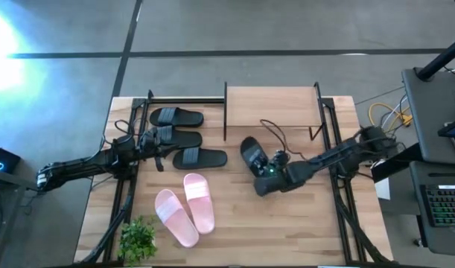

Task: Pick and place slides into the shelf
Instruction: Stock the slides on and under the shelf

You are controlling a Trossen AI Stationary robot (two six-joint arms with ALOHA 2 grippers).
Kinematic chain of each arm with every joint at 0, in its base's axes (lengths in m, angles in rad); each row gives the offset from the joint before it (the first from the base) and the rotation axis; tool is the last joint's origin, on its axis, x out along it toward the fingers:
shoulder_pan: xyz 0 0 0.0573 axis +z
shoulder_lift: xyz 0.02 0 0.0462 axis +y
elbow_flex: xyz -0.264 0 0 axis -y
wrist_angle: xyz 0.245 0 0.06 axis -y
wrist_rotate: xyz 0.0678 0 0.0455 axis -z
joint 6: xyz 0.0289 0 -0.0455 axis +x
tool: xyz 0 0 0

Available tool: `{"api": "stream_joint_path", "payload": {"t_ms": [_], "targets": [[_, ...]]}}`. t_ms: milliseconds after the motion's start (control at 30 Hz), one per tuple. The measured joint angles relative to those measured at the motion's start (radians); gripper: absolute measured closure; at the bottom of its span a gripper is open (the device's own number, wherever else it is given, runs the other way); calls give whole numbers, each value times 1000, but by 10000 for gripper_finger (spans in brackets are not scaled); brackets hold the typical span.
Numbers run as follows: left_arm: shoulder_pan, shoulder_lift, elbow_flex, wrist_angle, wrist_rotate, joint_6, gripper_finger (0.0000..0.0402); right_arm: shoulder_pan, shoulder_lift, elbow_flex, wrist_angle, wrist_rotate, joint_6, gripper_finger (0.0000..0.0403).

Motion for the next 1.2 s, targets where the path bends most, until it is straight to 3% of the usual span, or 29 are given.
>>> {"api": "stream_joint_path", "payload": {"t_ms": [200,433,667,967,1100,1200], "targets": [[0,0,0,0,0,0,402,-65,75,1,228,-38,-1,390],[0,0,0,0,0,0,402,-82,99,18,229,-59,-114,387],[0,1,0,0,1,0,402,-87,101,18,228,-64,-206,324],[0,0,0,0,1,0,402,-90,94,62,229,-262,-740,234],[0,0,0,0,1,0,402,-90,81,126,201,-326,-1022,223],[0,0,0,0,1,0,402,-90,56,211,27,-384,-1177,231]]}}
